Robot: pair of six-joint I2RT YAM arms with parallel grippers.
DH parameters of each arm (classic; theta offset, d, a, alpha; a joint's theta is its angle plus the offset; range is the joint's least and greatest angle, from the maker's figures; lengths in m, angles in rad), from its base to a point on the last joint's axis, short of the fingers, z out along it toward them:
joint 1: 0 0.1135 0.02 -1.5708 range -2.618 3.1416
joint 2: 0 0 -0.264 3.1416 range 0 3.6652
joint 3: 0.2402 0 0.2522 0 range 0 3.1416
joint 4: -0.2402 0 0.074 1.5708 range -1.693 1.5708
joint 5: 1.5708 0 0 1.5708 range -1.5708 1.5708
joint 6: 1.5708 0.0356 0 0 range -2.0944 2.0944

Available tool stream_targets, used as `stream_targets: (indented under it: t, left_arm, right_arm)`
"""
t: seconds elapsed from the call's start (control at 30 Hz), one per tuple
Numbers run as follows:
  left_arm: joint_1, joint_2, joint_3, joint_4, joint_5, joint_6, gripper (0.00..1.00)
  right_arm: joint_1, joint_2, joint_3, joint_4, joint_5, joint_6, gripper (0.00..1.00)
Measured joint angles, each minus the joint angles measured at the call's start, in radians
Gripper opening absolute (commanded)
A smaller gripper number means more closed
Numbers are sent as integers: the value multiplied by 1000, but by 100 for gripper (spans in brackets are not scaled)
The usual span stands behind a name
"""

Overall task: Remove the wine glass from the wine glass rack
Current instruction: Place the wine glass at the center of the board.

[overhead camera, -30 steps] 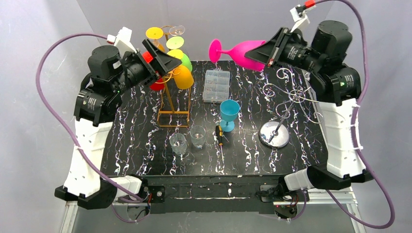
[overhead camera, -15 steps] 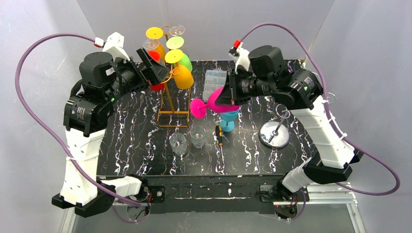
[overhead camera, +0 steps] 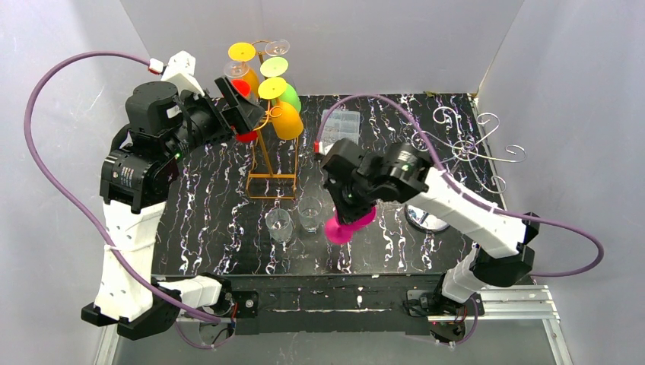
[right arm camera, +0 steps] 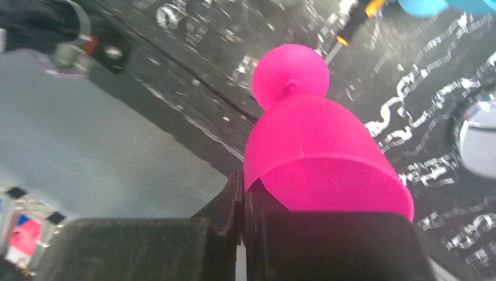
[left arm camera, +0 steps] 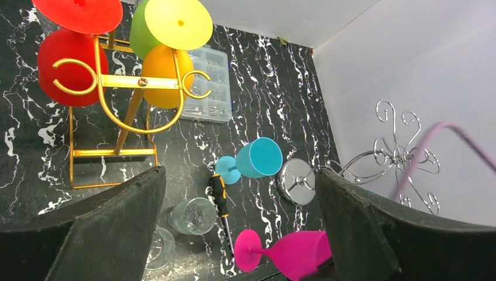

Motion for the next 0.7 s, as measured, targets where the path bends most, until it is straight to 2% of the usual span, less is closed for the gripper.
stream_targets:
  t: [0.27,0.43,0.7]
  left_arm:
    - [0,0,0,-14,-1,8,98]
    - [0,0,0,-13,-2,8,98]
    - [0,-1,-9,-13,-12,17,98]
  right_arm:
    - [8,-39,-318,45,137,12,1]
    - [-6,-73,-442,118,188,25,1]
    - [-140,-93,-576,276,161,14,1]
